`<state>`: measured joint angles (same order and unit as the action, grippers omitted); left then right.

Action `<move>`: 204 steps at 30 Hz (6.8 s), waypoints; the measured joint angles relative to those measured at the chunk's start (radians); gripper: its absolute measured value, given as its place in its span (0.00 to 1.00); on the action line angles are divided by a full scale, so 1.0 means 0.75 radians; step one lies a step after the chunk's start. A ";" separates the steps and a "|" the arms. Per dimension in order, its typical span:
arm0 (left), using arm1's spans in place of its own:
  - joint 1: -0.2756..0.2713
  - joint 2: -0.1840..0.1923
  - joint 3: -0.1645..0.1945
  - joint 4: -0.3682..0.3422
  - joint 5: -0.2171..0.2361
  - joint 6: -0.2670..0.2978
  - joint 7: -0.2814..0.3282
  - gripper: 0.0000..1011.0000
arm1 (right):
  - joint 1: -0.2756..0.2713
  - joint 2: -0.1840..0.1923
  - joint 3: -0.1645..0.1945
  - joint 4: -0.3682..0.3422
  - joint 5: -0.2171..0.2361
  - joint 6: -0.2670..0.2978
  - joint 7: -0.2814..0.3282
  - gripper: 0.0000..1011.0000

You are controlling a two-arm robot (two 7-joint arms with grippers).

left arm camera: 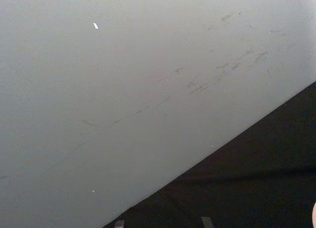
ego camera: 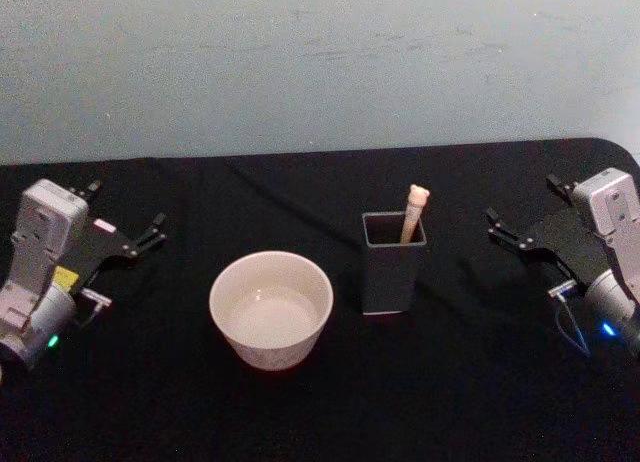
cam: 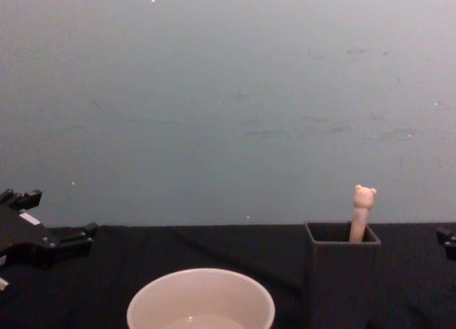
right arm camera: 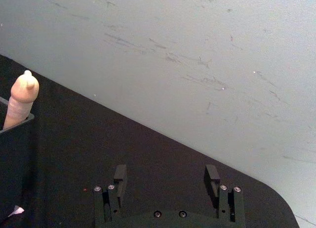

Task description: Pick up the stirring spoon with one hand, stir inside the cup, then place it back in its original position.

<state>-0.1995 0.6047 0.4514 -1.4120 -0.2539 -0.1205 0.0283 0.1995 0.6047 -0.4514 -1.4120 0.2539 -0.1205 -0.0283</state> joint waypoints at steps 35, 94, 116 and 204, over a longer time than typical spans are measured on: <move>0.000 0.000 0.000 0.000 0.000 0.000 0.000 0.99 | 0.000 0.000 0.000 0.000 0.000 0.000 0.000 0.99; 0.000 0.000 0.000 0.000 0.000 0.000 0.000 0.99 | -0.054 0.022 0.144 -0.153 0.474 0.137 0.571 0.99; 0.000 0.000 0.000 0.000 0.000 0.000 0.000 0.99 | 0.148 -0.100 0.050 0.065 0.432 0.172 0.819 0.99; 0.000 0.000 0.000 0.000 0.000 0.000 0.000 0.99 | 0.139 -0.076 0.123 -0.144 0.459 0.070 0.853 0.20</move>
<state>-0.1995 0.6047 0.4514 -1.4120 -0.2539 -0.1205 0.0283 0.3037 0.5478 -0.3589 -1.5196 0.5985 -0.0682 0.6115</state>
